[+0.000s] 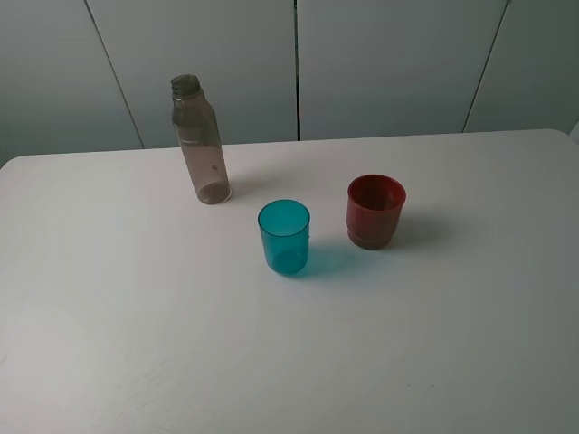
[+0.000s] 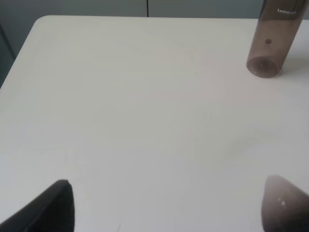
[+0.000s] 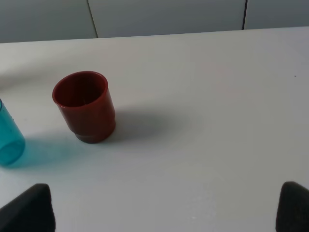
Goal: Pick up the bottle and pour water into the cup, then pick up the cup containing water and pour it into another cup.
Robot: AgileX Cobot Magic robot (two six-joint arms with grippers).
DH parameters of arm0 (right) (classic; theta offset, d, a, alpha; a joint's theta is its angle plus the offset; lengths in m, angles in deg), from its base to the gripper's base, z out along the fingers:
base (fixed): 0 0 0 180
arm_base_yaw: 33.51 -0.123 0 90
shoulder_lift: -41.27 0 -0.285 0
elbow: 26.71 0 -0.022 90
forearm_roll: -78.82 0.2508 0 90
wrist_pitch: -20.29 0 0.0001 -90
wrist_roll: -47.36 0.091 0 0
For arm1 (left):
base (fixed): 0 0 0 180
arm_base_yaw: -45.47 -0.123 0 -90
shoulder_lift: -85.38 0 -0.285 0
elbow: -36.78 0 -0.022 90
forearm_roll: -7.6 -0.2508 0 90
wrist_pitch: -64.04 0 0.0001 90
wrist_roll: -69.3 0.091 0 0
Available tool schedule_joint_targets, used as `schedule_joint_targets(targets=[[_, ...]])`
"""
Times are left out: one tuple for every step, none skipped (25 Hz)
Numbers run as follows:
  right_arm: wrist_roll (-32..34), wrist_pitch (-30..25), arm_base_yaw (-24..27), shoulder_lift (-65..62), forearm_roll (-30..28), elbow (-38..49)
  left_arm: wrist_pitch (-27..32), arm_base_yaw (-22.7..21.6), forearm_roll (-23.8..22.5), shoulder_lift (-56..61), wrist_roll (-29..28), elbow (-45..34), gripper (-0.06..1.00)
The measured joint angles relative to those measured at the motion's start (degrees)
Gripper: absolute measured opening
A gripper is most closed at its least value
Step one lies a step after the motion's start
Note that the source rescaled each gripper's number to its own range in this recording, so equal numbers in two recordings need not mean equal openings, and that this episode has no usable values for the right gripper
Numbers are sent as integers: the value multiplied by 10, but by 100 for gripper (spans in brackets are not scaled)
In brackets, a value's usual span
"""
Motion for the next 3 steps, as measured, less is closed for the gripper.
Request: schedule_joint_targets(targets=[[0,0,0,0,0,0,0,0,0,0,0,0,97],[0,0,0,0,0,0,0,0,0,0,0,0,97],[0,0,0,0,0,0,0,0,0,0,0,0,97]])
